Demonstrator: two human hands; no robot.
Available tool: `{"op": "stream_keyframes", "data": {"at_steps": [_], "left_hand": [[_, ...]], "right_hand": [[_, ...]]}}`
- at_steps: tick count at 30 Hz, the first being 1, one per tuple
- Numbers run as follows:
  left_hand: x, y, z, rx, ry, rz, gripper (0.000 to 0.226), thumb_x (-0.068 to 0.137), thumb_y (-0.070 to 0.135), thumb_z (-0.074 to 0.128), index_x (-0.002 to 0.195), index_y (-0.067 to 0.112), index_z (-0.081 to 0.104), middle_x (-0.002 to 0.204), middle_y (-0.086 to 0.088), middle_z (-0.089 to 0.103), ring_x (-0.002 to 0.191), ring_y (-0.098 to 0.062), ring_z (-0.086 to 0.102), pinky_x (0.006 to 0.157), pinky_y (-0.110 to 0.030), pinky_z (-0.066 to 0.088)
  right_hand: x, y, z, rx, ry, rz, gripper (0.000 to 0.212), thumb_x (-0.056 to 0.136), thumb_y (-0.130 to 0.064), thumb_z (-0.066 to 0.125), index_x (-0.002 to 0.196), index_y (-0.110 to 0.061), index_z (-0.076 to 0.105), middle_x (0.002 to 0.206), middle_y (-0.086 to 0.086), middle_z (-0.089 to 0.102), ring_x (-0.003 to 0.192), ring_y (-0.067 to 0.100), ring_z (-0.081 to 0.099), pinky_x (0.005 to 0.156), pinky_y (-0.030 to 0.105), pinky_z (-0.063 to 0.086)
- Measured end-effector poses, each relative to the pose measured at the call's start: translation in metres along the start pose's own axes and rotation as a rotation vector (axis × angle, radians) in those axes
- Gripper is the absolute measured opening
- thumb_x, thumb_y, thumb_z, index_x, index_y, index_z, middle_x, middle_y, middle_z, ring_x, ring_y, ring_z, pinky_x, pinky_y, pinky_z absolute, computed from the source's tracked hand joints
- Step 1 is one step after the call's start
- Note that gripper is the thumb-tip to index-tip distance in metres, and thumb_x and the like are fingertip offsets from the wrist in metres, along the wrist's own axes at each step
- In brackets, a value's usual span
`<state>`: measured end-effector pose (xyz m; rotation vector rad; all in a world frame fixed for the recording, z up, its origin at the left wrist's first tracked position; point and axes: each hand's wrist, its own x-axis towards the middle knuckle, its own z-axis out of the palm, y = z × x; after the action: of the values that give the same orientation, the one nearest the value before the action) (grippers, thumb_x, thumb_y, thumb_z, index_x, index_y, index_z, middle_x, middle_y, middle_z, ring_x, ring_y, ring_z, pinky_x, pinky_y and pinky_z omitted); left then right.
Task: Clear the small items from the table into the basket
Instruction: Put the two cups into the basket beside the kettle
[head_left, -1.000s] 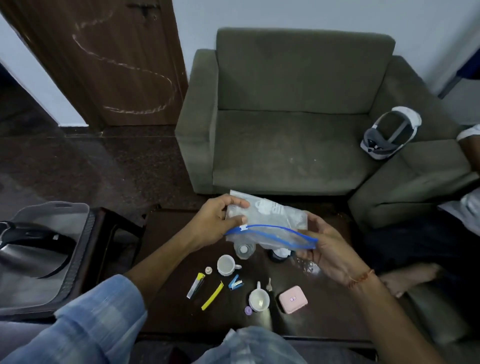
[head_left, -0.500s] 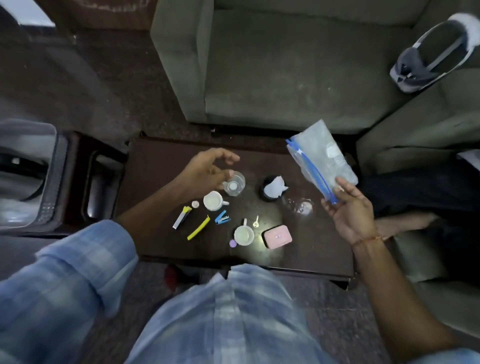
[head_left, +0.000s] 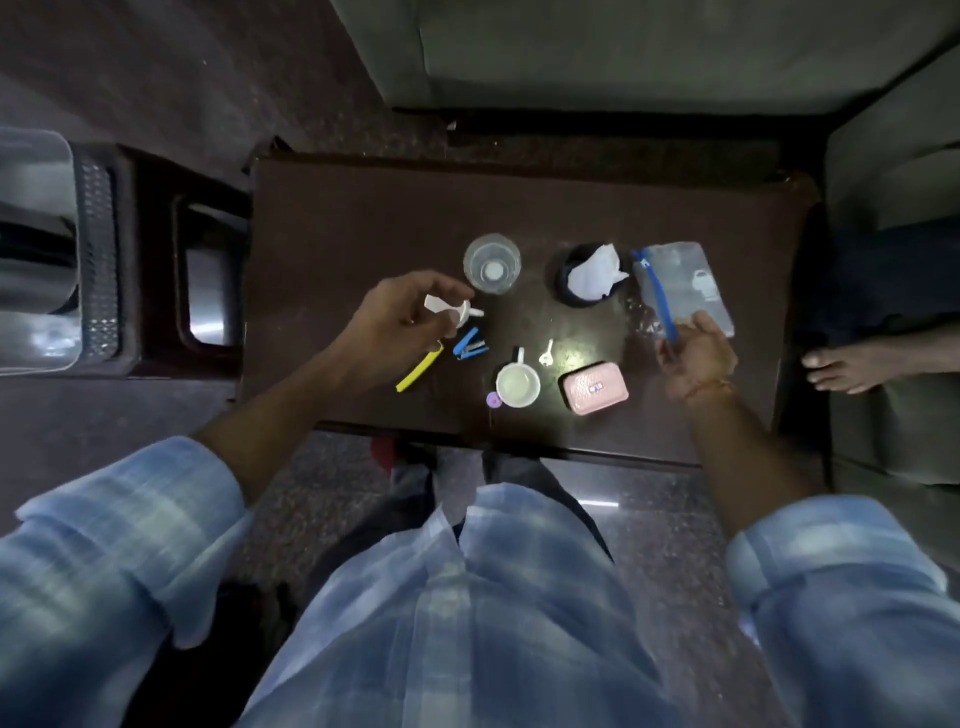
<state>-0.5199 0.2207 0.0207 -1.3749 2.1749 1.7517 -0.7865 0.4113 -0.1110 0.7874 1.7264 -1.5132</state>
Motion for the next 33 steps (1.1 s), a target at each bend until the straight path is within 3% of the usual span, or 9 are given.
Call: {"op": "stream_keyframes", "data": {"at_steps": [4, 8, 11, 14, 18, 22, 25, 29, 33], "left_hand": [[0.003, -0.013, 0.015, 0.021, 0.035, -0.027, 0.017, 0.09, 0.004, 0.064, 0.103, 0.014, 0.067, 0.087, -0.012, 0.072, 0.068, -0.013, 0.066, 0.069, -0.04, 0.058], [0.004, -0.025, 0.032, 0.028, 0.022, -0.013, 0.022, 0.087, 0.001, 0.066, 0.104, 0.014, 0.068, 0.091, 0.018, 0.067, 0.058, 0.01, 0.059, 0.061, -0.009, 0.045], [0.003, -0.035, 0.04, 0.049, 0.0, -0.023, 0.024, 0.088, 0.003, 0.067, 0.109, 0.015, 0.066, 0.104, 0.011, 0.067, 0.06, 0.006, 0.06, 0.062, -0.012, 0.047], [-0.001, -0.041, 0.039, 0.074, 0.004, -0.009, 0.024, 0.087, 0.004, 0.067, 0.108, 0.016, 0.066, 0.097, 0.015, 0.066, 0.061, 0.003, 0.059, 0.06, -0.011, 0.045], [-0.012, -0.041, 0.03, 0.086, 0.031, -0.001, 0.028, 0.085, 0.005, 0.07, 0.104, 0.024, 0.066, 0.095, 0.015, 0.069, 0.08, -0.009, 0.068, 0.077, -0.025, 0.055], [-0.02, -0.036, 0.018, 0.103, 0.064, 0.011, 0.029, 0.083, 0.005, 0.072, 0.102, 0.027, 0.066, 0.094, 0.016, 0.069, 0.076, -0.005, 0.068, 0.074, -0.021, 0.052], [-0.024, -0.032, 0.009, 0.146, 0.103, 0.044, 0.029, 0.081, 0.004, 0.071, 0.104, 0.022, 0.067, 0.1, 0.006, 0.069, 0.075, -0.007, 0.067, 0.069, -0.008, 0.047], [-0.028, -0.029, 0.002, 0.175, 0.14, 0.09, 0.028, 0.081, 0.002, 0.071, 0.108, 0.01, 0.069, 0.102, 0.006, 0.064, 0.071, 0.013, 0.06, 0.066, 0.001, 0.038], [-0.027, -0.039, -0.002, 0.223, 0.127, 0.098, 0.031, 0.08, 0.003, 0.072, 0.109, 0.012, 0.068, 0.109, -0.003, 0.064, 0.087, -0.011, 0.066, 0.07, -0.004, 0.04]], "right_hand": [[0.023, 0.02, 0.002, -0.047, 0.013, 0.046, 0.051, 0.09, 0.008, 0.048, 0.133, -0.019, 0.053, 0.091, 0.007, 0.061, 0.068, 0.018, 0.057, 0.063, 0.029, 0.048], [0.034, 0.034, 0.0, -0.17, 0.012, 0.065, 0.048, 0.089, 0.0, 0.053, 0.13, -0.026, 0.056, 0.11, 0.006, 0.062, 0.08, 0.017, 0.057, 0.073, 0.029, 0.047], [0.037, 0.036, -0.008, -0.252, -0.01, 0.078, 0.047, 0.086, 0.0, 0.059, 0.126, -0.025, 0.059, 0.11, 0.005, 0.064, 0.072, 0.012, 0.055, 0.076, 0.031, 0.048], [0.032, 0.035, -0.013, -0.269, 0.027, 0.08, 0.046, 0.084, 0.003, 0.058, 0.12, -0.026, 0.063, 0.102, 0.005, 0.066, 0.073, 0.013, 0.054, 0.077, 0.034, 0.049], [0.015, 0.025, -0.017, -0.251, 0.112, 0.054, 0.046, 0.075, 0.003, 0.064, 0.114, -0.021, 0.067, 0.101, 0.006, 0.067, 0.082, 0.019, 0.055, 0.064, 0.03, 0.048], [-0.01, 0.021, -0.015, -0.244, 0.066, -0.061, 0.046, 0.076, 0.005, 0.063, 0.119, -0.011, 0.066, 0.081, 0.0, 0.067, 0.074, 0.021, 0.06, 0.055, 0.027, 0.041], [-0.037, 0.024, -0.007, -0.282, -0.016, -0.132, 0.046, 0.075, 0.002, 0.071, 0.119, -0.01, 0.066, 0.084, 0.008, 0.065, 0.059, 0.015, 0.054, 0.052, 0.027, 0.041], [-0.071, 0.039, 0.005, -0.358, -0.105, -0.165, 0.044, 0.079, 0.003, 0.07, 0.121, -0.008, 0.064, 0.101, 0.005, 0.064, 0.067, 0.014, 0.054, 0.054, 0.024, 0.042], [-0.093, 0.066, 0.017, -0.49, -0.208, -0.184, 0.044, 0.078, 0.005, 0.072, 0.12, -0.005, 0.062, 0.093, 0.003, 0.064, 0.077, 0.016, 0.058, 0.066, 0.026, 0.045]]}}
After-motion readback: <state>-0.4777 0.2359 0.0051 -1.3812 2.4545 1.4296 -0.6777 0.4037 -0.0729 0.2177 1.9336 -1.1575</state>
